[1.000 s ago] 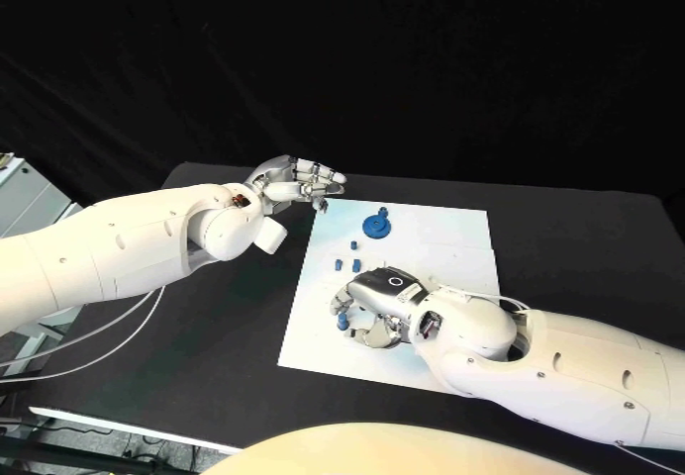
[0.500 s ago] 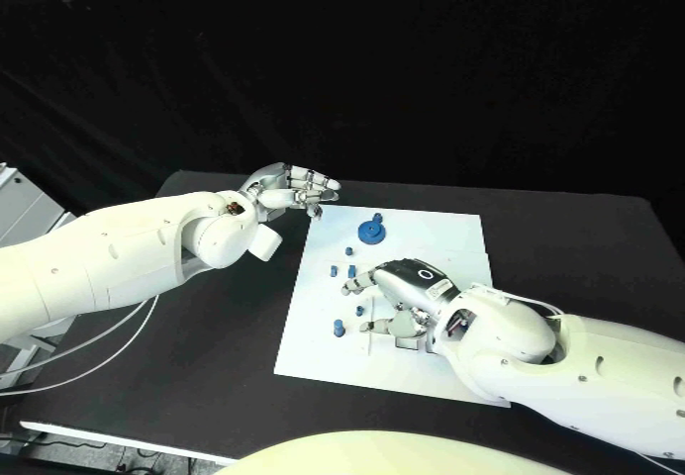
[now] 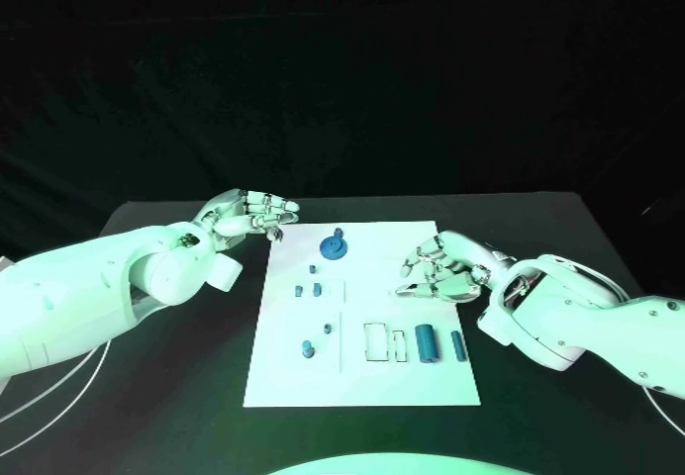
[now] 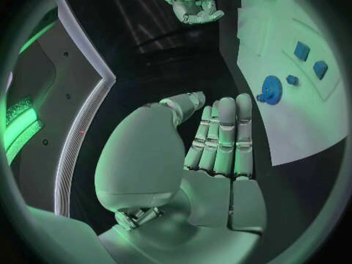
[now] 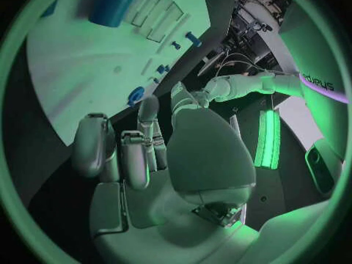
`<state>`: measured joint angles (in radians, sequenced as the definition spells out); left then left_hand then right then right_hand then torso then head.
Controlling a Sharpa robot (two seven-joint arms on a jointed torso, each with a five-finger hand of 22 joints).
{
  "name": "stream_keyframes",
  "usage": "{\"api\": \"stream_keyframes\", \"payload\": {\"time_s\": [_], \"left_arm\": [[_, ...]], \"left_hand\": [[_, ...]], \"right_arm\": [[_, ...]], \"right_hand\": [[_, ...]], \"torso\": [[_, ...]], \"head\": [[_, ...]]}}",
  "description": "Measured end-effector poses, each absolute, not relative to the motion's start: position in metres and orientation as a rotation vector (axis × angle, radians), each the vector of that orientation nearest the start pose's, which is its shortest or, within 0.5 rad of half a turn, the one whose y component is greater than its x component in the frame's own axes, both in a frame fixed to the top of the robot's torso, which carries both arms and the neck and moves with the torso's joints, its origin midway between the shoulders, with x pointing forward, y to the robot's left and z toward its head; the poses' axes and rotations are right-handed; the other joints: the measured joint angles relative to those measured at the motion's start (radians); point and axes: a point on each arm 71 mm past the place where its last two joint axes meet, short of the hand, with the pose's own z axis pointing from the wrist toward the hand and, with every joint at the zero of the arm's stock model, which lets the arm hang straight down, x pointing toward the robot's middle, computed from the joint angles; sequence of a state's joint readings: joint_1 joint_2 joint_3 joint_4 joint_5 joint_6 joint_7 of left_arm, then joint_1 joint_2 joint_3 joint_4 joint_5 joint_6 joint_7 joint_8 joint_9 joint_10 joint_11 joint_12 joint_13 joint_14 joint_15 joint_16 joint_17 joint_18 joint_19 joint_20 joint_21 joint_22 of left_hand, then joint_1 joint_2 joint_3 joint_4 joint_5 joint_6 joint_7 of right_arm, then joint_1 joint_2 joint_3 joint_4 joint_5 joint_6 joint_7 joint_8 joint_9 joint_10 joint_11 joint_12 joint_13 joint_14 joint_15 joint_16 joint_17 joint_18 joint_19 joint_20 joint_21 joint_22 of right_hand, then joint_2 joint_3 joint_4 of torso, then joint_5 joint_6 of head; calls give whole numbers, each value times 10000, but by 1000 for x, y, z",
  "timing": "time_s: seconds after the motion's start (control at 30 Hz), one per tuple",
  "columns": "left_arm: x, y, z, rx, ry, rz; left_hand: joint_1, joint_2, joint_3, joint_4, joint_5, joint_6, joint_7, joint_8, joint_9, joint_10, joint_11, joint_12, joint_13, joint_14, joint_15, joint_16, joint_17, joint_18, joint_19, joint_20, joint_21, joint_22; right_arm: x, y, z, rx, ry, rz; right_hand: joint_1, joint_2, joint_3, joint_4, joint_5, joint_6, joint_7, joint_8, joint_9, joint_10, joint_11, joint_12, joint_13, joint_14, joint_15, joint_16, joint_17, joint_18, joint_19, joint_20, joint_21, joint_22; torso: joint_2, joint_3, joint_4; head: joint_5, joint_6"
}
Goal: Assemble the parts on the task board
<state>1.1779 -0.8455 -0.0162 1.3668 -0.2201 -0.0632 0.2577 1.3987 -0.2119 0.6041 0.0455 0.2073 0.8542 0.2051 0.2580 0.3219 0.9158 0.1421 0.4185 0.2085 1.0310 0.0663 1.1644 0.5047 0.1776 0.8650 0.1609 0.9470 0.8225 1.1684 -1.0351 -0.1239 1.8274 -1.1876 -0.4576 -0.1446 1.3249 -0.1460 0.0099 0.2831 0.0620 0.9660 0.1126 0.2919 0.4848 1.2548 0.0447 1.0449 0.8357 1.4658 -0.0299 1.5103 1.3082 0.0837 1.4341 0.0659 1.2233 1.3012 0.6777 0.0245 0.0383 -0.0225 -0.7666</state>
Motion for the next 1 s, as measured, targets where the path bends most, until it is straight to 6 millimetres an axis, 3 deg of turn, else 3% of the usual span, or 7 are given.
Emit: {"api": "stream_keyframes", "payload": {"time_s": [0.03, 0.1, 0.13, 0.33, 0.5, 0.6, 1.0], "left_arm": [[507, 243, -198, -9408, 16655, -14808], [506, 244, -198, -9420, 16662, -14814], [506, 244, -199, -9426, 16663, -14818], [505, 244, -199, -9435, 16638, -14847], [505, 244, -200, -9440, 16628, -14868], [504, 245, -201, -9455, 16635, -14858], [503, 249, -202, -9526, 16613, -14784]], "left_hand": [[0, 0, -9, 9, 0, 0, 0, 0, 0, -10, 10, 0, 0, 0, 0, 0, 0, 0, 0, 0, 0, 0], [0, 0, -55, 55, 0, 0, 0, 0, 0, -10, 9, 37, 0, 0, 0, 0, 0, 0, 0, 0, 0, 0], [0, 0, -55, 55, 0, 0, 0, 0, 0, -10, 10, 37, 0, 0, 0, 0, 0, -1, 0, 0, 0, 0], [0, 0, -55, 55, 0, 0, 0, 0, 0, -10, 10, 37, 0, 0, 0, 0, 0, 0, 0, 0, 0, 0], [0, 0, -55, 55, 0, 0, 0, 0, 0, -9, 9, 36, 0, 0, 0, 0, 0, 0, 0, 0, 0, 0], [0, 0, -55, 55, 0, 0, 0, 0, 0, -9, 9, 36, 0, -26, 26, 0, 0, 0, 0, 0, -42, -4], [0, 0, -55, 54, 0, 0, 0, 0, 0, -9, 9, 36, 0, -38, 38, -1, 0, 0, 0, 0, -41, -9]], "right_arm": [[407, -219, -200, 1909, 17711, 8131], [402, -228, -201, 2219, 17906, 8001], [399, -233, -202, 2376, 18038, 7905], [381, -240, -209, 2610, 18671, 7403], [371, -239, -217, 2351, 19037, 6874], [366, -237, -223, 2144, 19261, 6546], [360, -234, -236, 1721, 19521, 5337]], "right_hand": [[-134, 134, -302, 39, 0, -115, -74, 344, 282, 716, -138, 1640, 2182, 2, -60, 112, 0, 1, 98, -1, 218, 50], [-245, 245, -638, 61, 0, -231, -96, 656, 556, 1445, -200, 3054, 4067, 7, -64, 230, 0, -22, 142, -28, 446, 70], [-292, 292, -754, 66, 0, -233, -96, 755, 638, 1726, -211, 3502, 4446, 7, -64, 271, 0, -141, 204, -28, 532, 70], [-698, 354, -1148, 125, 0, -190, -170, 952, 811, 2062, -224, 4198, 4728, -14, -85, 418, 0, -150, 243, -68, 875, 70], [-1179, 267, -1403, 128, 0, -133, -226, 1068, 878, 2104, -250, 4342, 4728, 7, -136, 535, -1, -157, 242, -68, 1196, 69], [-1382, 166, -1451, 135, 0, -101, -258, 1112, 895, 2104, -250, 4444, 4727, 6, -136, 574, -1, -305, 271, -101, 1304, 69], [-1915, 115, -1520, 148, -1, 34, -314, 1265, 976, 2111, -314, 4574, 4726, 8, -206, 573, -3, -305, 270, -102, 1395, 67]], "torso": [[-2, -2, -12], [-12, -11, -42], [-19, -12, -57], [-77, -51, -129], [-112, -86, -156], [-126, -105, -158], [-123, -111, -154]], "head": [[-69, 0], [-242, -26], [-301, -36], [-498, -102], [-501, -119], [-493, -148], [-430, -383]]}}
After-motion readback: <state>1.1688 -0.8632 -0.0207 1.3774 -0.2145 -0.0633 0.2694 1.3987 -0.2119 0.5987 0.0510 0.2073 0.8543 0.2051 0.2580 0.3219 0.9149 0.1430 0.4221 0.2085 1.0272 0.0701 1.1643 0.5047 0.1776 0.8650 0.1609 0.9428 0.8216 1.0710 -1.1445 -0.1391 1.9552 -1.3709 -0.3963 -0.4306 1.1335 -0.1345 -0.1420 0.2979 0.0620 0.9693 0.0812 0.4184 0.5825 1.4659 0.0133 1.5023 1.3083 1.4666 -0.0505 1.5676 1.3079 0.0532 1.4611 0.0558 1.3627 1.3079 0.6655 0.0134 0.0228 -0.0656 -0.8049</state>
